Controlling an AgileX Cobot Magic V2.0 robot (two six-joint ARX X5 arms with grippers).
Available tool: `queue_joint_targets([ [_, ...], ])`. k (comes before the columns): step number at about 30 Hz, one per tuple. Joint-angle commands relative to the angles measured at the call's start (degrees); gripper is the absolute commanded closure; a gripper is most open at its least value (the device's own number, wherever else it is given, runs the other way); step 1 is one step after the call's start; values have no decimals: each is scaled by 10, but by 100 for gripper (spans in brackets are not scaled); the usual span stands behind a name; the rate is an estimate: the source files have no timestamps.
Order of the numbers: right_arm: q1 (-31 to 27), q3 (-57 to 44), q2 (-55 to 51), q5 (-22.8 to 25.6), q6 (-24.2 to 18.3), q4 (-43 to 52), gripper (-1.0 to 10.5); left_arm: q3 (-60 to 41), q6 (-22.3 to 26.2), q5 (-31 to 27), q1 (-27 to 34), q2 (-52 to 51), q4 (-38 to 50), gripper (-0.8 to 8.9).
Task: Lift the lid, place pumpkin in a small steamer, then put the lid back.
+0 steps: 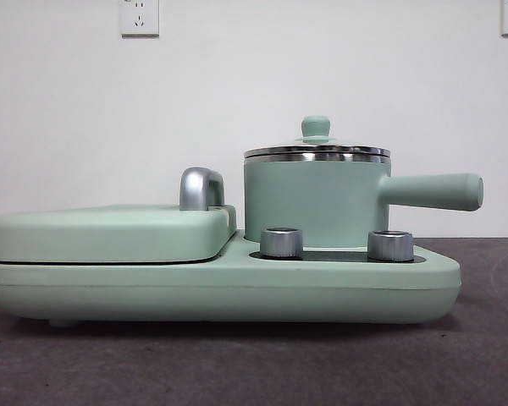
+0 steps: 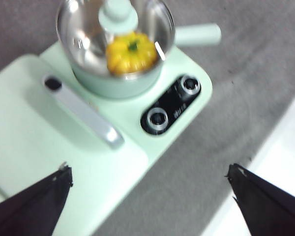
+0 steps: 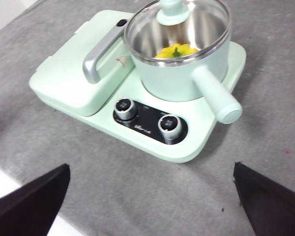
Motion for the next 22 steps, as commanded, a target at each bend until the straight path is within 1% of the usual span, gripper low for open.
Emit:
queue_joint_targets([
  [1,5,5,2,-2,6,4,388,-77,-17,2,-2,-72,17,302],
  [3,5,5,2,-2,6,4,389,-130,-33,0,1,-120,31,328],
  [8,5,5,2,-2,6,4,389,-275,-97,-7,3,-257,88,328],
  [9,5,5,2,-2,6,4,391,-298,-107,-9,3,-278,97,342],
  [10,5,5,2,-2,6,4,405,-326,-120,-16,3,-305,108,388],
  [12,5,5,2,-2,6,4,426,-372,-139,-33,3,-351,127,529],
  [13,5,5,2,-2,6,4,441,-393,-146,-43,3,-374,136,632],
  [14,5,5,2,-2,6,4,515,-411,-148,-51,3,-395,144,764],
  [15,5,5,2,-2,6,4,701,-426,-148,-58,3,-414,151,802],
  [16,5,5,2,-2,5,4,902,-437,-148,-65,3,-430,156,800],
  [17,5,5,2,-1,5,4,930,-446,-148,-72,3,-444,160,799],
  [18,5,5,2,-1,5,5,908,-450,-148,-74,3,-454,159,799],
  [22,5,5,2,-1,5,8,908,-450,-152,-73,3,-478,166,793],
])
